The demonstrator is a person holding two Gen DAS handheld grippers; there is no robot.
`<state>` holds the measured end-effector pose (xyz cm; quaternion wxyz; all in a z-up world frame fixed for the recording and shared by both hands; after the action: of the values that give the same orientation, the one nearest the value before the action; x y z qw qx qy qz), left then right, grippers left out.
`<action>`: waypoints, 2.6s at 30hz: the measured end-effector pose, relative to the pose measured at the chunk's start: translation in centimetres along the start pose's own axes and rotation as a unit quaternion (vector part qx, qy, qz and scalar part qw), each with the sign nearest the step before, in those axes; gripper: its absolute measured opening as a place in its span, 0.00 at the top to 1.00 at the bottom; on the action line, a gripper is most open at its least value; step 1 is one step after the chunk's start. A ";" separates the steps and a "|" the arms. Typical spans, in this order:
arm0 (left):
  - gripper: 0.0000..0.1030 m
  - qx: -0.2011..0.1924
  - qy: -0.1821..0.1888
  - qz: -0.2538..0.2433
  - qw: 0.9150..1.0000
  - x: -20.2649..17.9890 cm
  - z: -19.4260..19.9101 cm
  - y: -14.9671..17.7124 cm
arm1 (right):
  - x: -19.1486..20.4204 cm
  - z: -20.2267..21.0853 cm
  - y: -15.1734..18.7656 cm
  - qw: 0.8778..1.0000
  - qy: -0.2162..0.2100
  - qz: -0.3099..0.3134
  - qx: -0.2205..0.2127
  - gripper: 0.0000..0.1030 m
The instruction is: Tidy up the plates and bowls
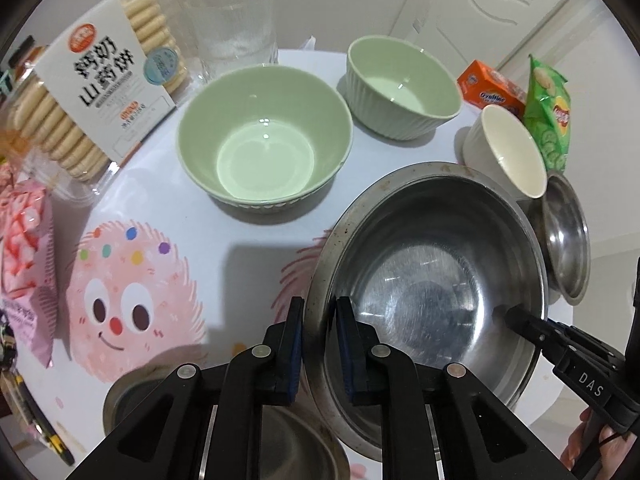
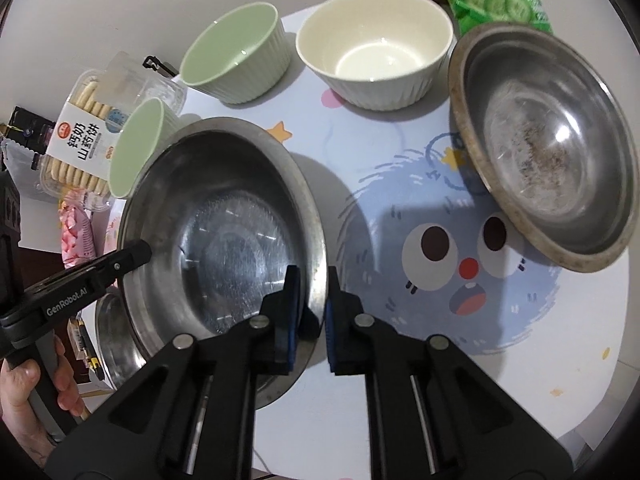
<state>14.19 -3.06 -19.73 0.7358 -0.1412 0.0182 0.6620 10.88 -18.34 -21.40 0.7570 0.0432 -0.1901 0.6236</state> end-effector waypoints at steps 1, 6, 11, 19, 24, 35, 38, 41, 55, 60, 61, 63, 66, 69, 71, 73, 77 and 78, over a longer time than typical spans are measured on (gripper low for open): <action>0.86 -0.003 0.003 0.002 1.000 0.0 0.5 0.2 | 0.2 0.4 0.1 1.000 0.000 0.005 -0.002 0.88; 0.86 -0.021 0.008 0.010 1.000 1.5 3.0 1.4 | 1.8 2.0 0.8 1.000 -0.006 0.022 -0.009 0.88; 0.86 -0.037 0.003 0.023 0.999 3.5 5.3 2.8 | 4.1 3.3 1.7 0.999 -0.018 0.043 -0.015 0.88; 0.86 -0.054 -0.019 0.050 0.997 8.0 7.8 5.6 | 9.2 3.5 4.2 0.995 -0.038 0.088 -0.009 0.88; 0.85 -0.045 -0.030 0.077 0.996 11.5 7.9 8.3 | 12.1 2.1 6.4 0.992 -0.051 0.111 0.013 0.88; 0.84 -0.007 -0.049 0.108 0.993 15.8 5.5 11.7 | 15.2 -1.9 10.1 0.985 -0.031 0.157 0.064 0.87; 0.84 0.004 -0.055 0.103 0.993 16.2 4.7 12.0 | 15.2 -2.7 10.4 0.984 -0.019 0.161 0.074 0.86; 0.84 0.009 -0.061 0.102 0.993 16.6 4.2 12.1 | 15.3 -3.3 10.7 0.983 -0.011 0.166 0.081 0.86; 0.81 0.036 -0.073 0.104 0.991 17.2 2.3 13.1 | 16.3 -4.4 10.9 0.973 0.031 0.209 0.089 0.85; 0.79 0.042 -0.075 0.105 0.991 17.0 1.8 13.5 | 16.5 -4.4 11.0 0.970 0.042 0.222 0.089 0.85; 0.79 0.042 -0.074 0.104 0.991 16.9 1.7 13.4 | 16.5 -4.4 11.0 0.970 0.044 0.224 0.088 0.85; 0.79 0.043 -0.073 0.105 0.991 16.8 1.6 13.4 | 16.5 -4.4 10.9 0.969 0.049 0.228 0.087 0.85; 0.74 0.041 -0.073 0.110 0.990 16.8 1.5 13.4 | 16.4 -4.3 10.9 0.967 0.054 0.233 0.085 0.85; 0.68 0.040 -0.071 0.115 0.990 17.0 1.5 13.5 | 16.3 -4.2 10.8 0.967 0.057 0.234 0.083 0.81; 0.60 0.040 -0.069 0.120 0.990 17.3 1.5 13.7 | 16.1 -4.2 10.8 0.967 0.059 0.234 0.082 0.72; 0.53 0.038 -0.068 0.124 0.989 17.5 1.6 13.8 | 15.8 -4.1 10.7 0.968 0.064 0.230 0.081 0.62; 0.46 0.032 -0.066 0.131 0.989 17.6 2.0 13.8 | 15.1 -4.0 10.8 0.969 0.068 0.224 0.080 0.56; 0.44 0.029 -0.066 0.133 0.988 17.6 2.1 13.7 | 14.9 -4.0 10.7 0.970 0.068 0.221 0.080 0.48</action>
<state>2.57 15.65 -23.97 0.6444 -0.0723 0.0079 0.7612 3.73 -0.93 -21.81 0.6057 0.0180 -0.0932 0.7900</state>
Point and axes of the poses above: each gripper's, at about its wrist camera, not at the fingertips, and z roughly against the way its jaws point, x to its left, y to its underside, the point moved 10 cm from there along -z, roughly the way its jaws point
